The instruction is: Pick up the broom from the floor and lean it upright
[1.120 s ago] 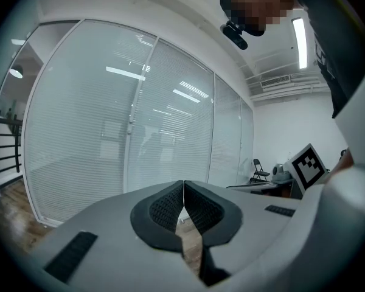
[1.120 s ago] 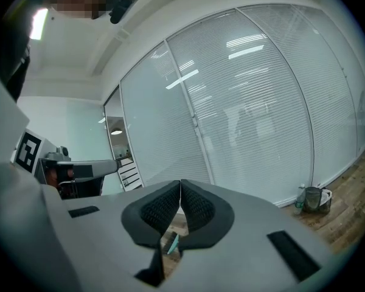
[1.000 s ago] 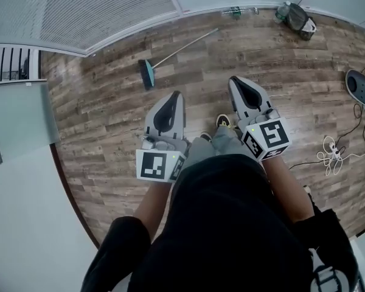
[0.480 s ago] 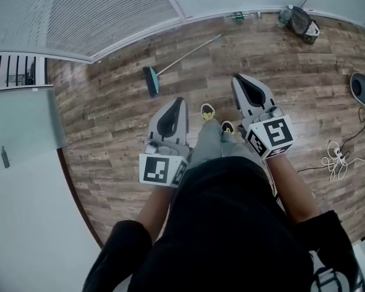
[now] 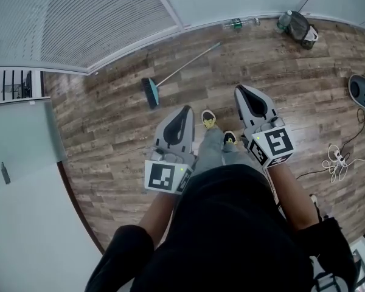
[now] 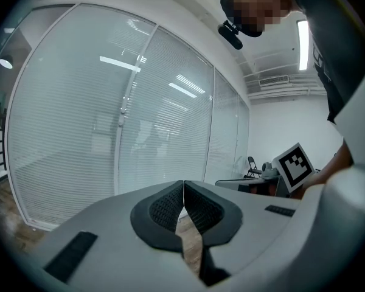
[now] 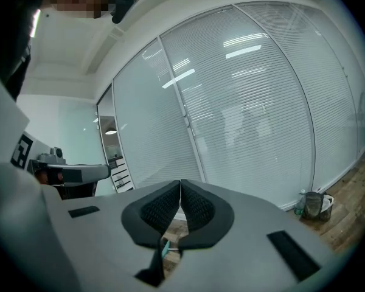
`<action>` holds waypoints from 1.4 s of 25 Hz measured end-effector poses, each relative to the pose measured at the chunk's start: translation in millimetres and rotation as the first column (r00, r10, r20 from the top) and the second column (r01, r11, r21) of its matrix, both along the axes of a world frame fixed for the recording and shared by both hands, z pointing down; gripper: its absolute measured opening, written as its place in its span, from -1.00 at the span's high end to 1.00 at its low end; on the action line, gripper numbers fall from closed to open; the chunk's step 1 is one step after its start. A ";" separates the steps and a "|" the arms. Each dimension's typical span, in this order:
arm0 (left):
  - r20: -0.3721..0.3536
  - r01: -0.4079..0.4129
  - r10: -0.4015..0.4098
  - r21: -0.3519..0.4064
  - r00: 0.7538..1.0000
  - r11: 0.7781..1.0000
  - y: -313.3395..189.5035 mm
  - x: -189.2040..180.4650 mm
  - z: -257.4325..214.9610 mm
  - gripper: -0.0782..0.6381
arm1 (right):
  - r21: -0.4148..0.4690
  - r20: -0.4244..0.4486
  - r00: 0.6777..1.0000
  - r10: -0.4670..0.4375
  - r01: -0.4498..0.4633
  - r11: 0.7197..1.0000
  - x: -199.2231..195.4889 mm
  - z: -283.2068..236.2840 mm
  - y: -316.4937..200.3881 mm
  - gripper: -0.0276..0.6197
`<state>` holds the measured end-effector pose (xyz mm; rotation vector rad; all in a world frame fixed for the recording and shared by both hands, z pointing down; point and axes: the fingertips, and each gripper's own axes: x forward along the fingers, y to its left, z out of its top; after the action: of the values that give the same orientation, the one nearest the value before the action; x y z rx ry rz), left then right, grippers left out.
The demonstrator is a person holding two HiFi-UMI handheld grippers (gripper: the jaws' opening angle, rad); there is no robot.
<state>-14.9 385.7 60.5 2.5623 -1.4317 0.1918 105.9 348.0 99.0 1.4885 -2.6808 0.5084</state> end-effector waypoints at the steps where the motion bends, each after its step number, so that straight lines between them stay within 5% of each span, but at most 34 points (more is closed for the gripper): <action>1: -0.005 0.004 -0.004 -0.001 1.000 1.000 -8.2 -7.0 1.3 0.72 | -0.002 -0.007 1.000 -0.002 0.002 1.000 -5.9 0.5 -7.6 0.86; 14: -0.030 0.051 -0.050 0.029 0.998 0.998 -118.6 -98.8 5.7 0.72 | 0.014 -0.071 0.996 -0.050 0.051 0.999 -88.9 -8.7 -110.5 0.86; 35: -0.049 0.124 -0.125 -0.013 0.991 0.992 -167.3 -124.9 19.1 0.72 | -0.012 -0.060 0.993 -0.103 0.103 0.995 -101.7 -1.0 -156.0 0.86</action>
<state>-139.8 218.4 79.6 2.4417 -1.5616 0.1148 4.3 192.1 98.0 1.3324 -2.6880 0.4611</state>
